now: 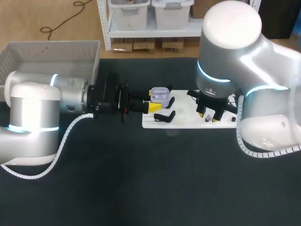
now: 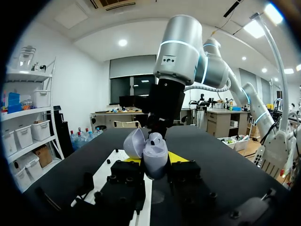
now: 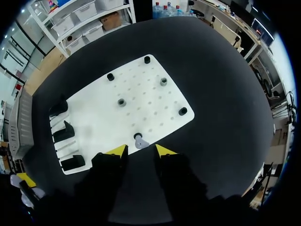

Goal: Pick up each earbud case from the left stands, insert the matching earbuds, close the lid, and place the case in the box.

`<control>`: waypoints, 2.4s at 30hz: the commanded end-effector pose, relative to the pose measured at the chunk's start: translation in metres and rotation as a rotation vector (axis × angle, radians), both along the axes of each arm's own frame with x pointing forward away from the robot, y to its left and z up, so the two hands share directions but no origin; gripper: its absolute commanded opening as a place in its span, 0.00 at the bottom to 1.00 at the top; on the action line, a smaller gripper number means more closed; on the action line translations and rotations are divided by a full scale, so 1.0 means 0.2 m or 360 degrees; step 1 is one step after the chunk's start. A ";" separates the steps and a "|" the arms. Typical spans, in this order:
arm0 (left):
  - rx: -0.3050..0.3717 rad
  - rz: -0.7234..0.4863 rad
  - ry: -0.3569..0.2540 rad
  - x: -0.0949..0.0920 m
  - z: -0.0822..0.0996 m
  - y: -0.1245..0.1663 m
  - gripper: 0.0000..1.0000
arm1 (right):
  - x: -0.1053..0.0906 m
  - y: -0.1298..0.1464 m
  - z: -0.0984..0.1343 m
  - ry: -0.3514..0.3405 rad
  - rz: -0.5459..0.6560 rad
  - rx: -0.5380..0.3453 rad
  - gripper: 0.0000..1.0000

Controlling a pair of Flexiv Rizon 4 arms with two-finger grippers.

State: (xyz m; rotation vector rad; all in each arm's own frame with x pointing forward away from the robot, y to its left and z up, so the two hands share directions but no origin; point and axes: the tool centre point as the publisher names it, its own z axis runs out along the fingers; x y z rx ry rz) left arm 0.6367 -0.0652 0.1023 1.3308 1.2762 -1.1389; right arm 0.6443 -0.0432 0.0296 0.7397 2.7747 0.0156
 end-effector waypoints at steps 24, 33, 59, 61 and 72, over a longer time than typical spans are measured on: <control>0.0000 0.0008 -0.0003 -0.01 0.00 0.00 0.00 | 0.04 -0.02 -0.07 -0.0029 0.0000 0.0043 0.33; 0.0000 0.0008 -0.0003 -0.01 0.00 0.00 0.00 | 0.05 -0.02 -0.07 -0.0025 0.0025 0.0038 0.27; 0.0000 0.0008 -0.0003 -0.01 0.00 0.00 0.00 | 0.02 -0.02 -0.02 -0.0023 0.0080 0.0000 0.00; 0.0000 0.0008 -0.0003 -0.01 0.00 0.00 0.00 | 0.00 -0.02 0.01 -0.0027 0.0099 -0.0021 0.00; 0.0000 0.0008 -0.0003 -0.01 0.00 0.00 0.00 | -0.12 -0.05 0.37 -0.0125 0.0241 -0.0104 0.00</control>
